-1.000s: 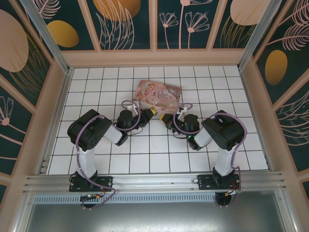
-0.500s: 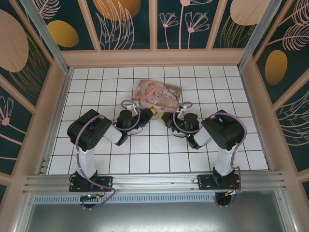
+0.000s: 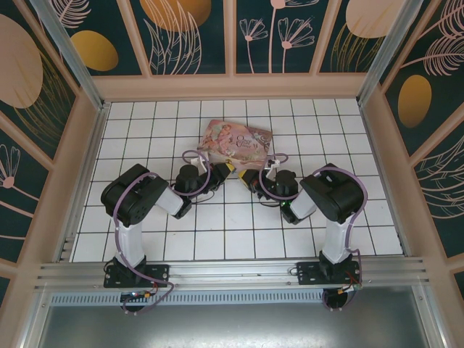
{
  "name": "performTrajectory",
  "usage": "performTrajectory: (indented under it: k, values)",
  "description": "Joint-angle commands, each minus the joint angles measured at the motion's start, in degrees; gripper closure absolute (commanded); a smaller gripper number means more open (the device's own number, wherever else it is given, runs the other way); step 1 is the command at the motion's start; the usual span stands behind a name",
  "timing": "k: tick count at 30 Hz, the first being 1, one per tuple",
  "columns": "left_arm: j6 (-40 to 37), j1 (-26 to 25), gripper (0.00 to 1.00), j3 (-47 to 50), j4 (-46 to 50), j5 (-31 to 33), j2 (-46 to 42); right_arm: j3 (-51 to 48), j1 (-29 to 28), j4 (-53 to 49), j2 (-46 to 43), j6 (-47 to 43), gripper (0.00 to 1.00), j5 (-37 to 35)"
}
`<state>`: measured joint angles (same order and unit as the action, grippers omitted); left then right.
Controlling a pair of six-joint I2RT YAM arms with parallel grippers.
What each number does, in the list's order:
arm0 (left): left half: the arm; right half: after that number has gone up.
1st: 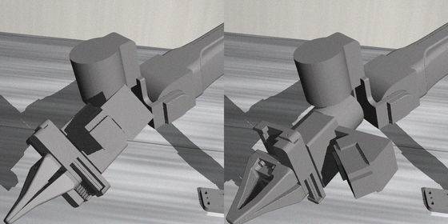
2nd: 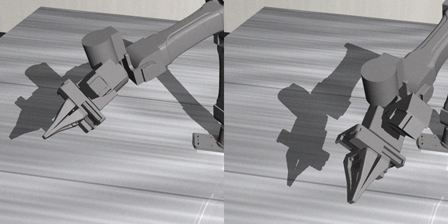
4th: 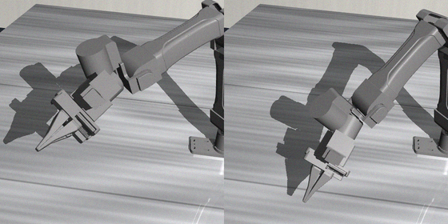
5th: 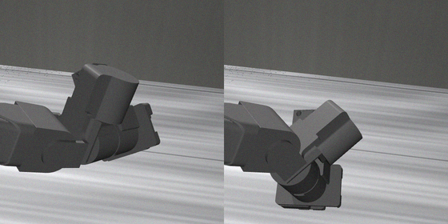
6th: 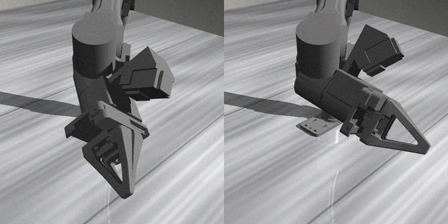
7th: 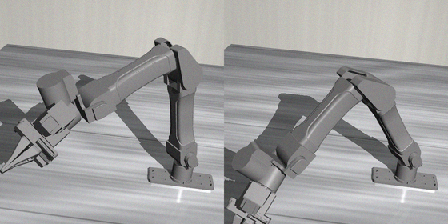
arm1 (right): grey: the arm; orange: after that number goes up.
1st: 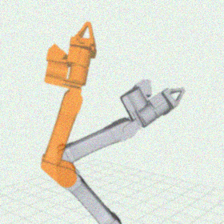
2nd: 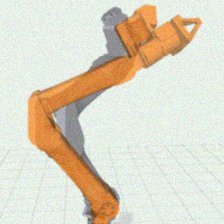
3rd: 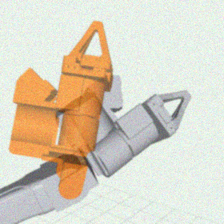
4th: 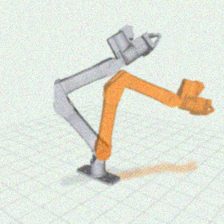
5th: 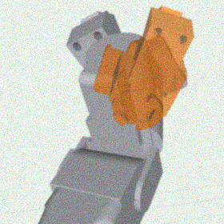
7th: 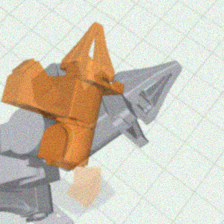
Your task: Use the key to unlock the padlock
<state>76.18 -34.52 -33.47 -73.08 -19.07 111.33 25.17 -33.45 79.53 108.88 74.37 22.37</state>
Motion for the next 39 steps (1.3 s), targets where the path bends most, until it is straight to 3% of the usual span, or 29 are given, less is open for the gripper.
performTrajectory:
  k: [1,39]
  values:
    - [0.0,-0.6,1.0,-1.3,-4.4,-1.4,-2.4,1.9,0.0,3.0,0.7,0.7,1.0,0.8]
    - [-3.0,-1.2,1.0,-1.0,-2.0,-1.1,-1.9,4.3,-0.2,-0.2,-2.8,-0.3,1.0,1.2]
